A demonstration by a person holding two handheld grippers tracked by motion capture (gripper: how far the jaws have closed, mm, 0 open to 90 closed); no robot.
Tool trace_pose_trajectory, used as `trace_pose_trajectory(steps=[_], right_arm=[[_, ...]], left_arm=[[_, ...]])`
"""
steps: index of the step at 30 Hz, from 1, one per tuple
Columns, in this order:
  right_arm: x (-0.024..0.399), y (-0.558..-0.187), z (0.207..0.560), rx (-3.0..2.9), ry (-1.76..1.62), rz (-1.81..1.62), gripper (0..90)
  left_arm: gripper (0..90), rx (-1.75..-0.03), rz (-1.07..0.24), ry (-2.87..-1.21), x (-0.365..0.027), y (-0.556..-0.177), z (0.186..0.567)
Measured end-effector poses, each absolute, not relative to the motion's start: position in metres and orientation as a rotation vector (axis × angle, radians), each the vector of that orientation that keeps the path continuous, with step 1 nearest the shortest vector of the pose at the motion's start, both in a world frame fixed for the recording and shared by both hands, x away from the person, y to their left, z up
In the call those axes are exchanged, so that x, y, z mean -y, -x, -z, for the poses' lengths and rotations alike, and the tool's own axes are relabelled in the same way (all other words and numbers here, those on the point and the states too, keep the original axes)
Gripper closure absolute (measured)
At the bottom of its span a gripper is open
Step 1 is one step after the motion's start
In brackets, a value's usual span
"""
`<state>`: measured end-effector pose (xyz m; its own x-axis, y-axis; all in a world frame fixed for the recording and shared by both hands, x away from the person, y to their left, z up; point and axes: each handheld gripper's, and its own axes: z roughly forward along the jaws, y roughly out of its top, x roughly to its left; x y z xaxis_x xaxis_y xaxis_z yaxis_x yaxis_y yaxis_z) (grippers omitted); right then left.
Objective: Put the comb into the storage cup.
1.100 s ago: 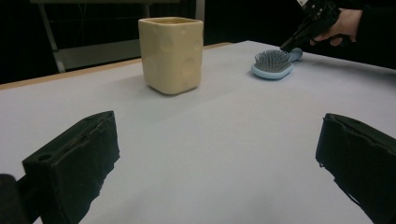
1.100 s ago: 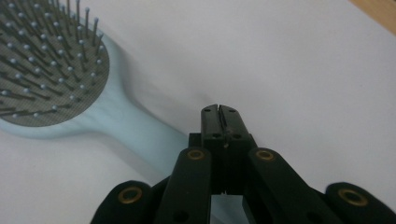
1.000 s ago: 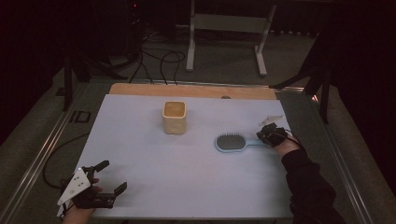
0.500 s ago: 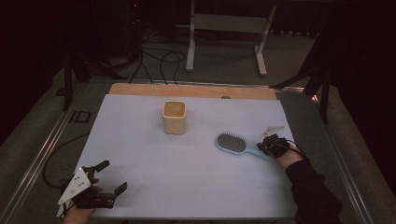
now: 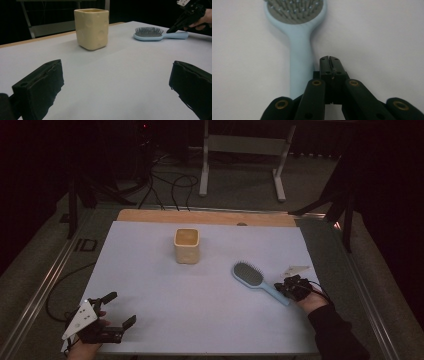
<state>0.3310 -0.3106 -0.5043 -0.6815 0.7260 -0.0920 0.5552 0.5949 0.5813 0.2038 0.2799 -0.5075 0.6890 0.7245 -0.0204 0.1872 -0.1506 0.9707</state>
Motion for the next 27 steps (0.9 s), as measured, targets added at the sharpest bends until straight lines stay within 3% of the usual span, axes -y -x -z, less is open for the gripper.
trace_pose_trajectory(steps=[16, 27], right_arm=[[0.288, -0.302, 0.506, -2.577, -1.007, -0.738, 90.0], [0.284, -0.302, 0.495, -2.507, -1.033, -0.762, 90.0]], left_arm=[[0.0, -0.741, -0.556, -1.694, -0.279, -0.204, 0.507], [0.0, -0.740, -0.556, -1.695, -0.279, -0.204, 0.507]])
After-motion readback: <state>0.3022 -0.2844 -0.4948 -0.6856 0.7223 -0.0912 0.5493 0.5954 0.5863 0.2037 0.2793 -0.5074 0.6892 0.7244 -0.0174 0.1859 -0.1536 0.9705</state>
